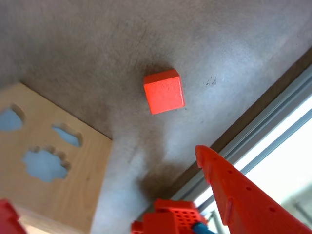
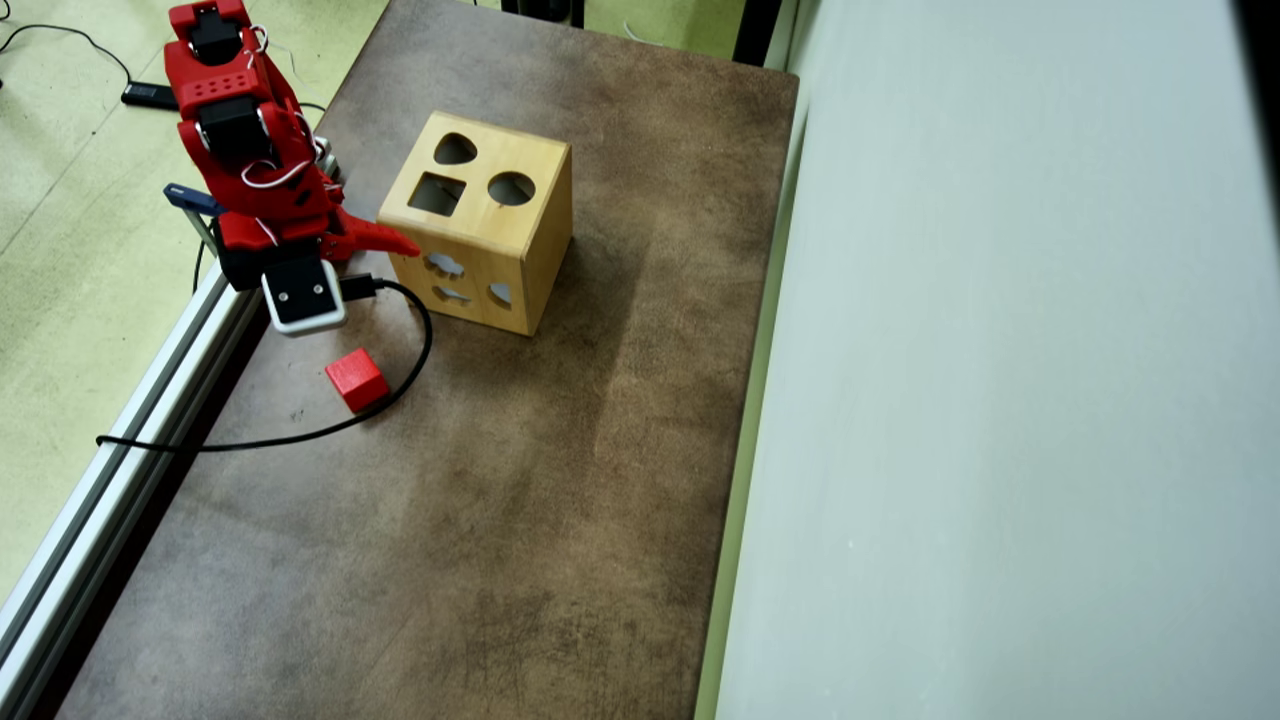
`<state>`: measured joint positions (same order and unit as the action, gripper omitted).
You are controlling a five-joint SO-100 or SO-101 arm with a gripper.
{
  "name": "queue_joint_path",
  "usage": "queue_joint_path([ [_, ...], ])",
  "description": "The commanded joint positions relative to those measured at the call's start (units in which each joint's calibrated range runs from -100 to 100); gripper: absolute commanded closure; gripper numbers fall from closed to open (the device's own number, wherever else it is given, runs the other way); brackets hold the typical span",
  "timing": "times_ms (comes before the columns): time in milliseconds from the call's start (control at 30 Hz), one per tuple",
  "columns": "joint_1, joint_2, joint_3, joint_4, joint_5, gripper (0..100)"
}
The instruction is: Pick and place the red cube on the square hole
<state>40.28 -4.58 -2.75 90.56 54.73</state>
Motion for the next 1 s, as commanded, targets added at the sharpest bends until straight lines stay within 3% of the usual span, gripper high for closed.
queue_joint_path([
  [0,1.5,0.5,-0.3,-1.6,3.7,54],
  [300,2.0,2.5,9.0,-11.9,4.9,56],
  [700,2.1,-4.0,41.5,-38.3,8.5,56],
  [967,4.2,-5.0,52.9,-53.1,9.5,56],
])
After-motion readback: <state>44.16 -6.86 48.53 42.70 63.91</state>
